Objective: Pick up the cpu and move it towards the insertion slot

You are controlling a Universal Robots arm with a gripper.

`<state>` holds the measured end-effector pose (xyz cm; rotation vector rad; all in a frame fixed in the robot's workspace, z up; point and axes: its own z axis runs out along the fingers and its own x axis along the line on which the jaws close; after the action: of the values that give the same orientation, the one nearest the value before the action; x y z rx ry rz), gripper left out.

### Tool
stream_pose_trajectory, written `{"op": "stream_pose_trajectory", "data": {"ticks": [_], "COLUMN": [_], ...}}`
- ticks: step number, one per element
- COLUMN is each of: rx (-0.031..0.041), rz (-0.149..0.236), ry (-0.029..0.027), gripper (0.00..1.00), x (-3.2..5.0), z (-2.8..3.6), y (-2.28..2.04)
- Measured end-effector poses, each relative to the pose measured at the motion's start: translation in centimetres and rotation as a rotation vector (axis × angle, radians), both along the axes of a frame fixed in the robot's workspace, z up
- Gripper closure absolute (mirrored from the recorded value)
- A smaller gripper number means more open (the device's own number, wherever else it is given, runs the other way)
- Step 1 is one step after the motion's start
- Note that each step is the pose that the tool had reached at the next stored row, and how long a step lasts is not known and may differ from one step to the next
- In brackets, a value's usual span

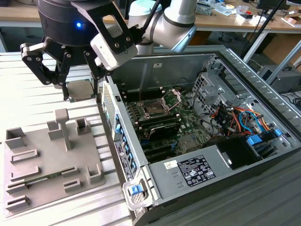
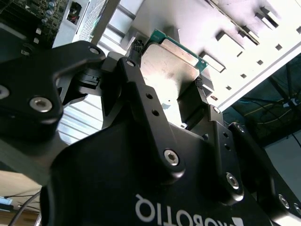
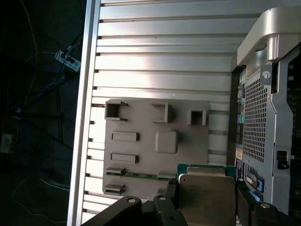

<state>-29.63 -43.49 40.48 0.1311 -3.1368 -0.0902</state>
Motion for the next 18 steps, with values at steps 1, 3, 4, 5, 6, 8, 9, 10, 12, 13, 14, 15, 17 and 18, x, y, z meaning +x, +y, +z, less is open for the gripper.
{"op": "stream_pose_trajectory", "data": {"ticks": [1,3,4,5,6,8,9,10,12,13,14,15,17,18], "rx": [0.0,0.0,-0.0001,0.0,0.0,0.0,-0.0001,0.0,-0.0001,0.0,0.0,-0.0001,0.0,0.0], "rz": [0.0,0.0,0.0,0.0,0.0,0.0,0.0,0.0,0.0,0.0,0.0,0.0,0.0,0.0], "ry": [0.0,0.0,0.0,-0.0001,0.0,0.0,0.0,0.0,0.0,0.0,0.0,0.0,0.0,0.0], "gripper": [0.45,0.45,0.45,0.45,0.45,0.45,0.45,0.45,0.45,0.45,0.45,0.45,0.45,0.45], "x": [0.07,0.27,0.36,0.43,0.49,0.6,0.66,0.71,0.81,0.87,0.99,1.08,1.23,1.29], "z": [0.0,0.0,0.0,0.0,0.0,0.0,0.0,0.0,0.0,0.0,0.0,0.0,0.0,0.0], "y": [0.0,0.0,0.0,0.0,0.0,0.0,0.0,0.0,0.0,0.0,0.0,0.0,0.0,0.0]}}
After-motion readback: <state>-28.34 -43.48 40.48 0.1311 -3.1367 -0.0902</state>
